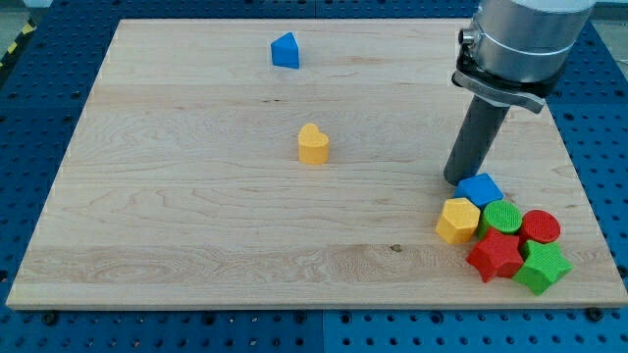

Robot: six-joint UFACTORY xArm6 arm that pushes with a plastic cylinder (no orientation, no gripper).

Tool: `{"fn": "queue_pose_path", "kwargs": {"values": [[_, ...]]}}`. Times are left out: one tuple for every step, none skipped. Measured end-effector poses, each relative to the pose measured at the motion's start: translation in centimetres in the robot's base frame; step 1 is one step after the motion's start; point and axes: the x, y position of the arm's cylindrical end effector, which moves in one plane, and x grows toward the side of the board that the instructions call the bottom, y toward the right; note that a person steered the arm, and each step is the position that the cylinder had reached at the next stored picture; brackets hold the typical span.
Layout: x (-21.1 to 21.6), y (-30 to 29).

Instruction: Nudge the yellow heart right a bit

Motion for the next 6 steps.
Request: {"fn": "queue_pose_path", "kwargs": {"values": [[-4.7,-2.0],[-7.7,-7.9],[-7.9,-16.5],[-7.9,-22.1],[-6.4,-21.8],[-3.1,-19.5]]}}
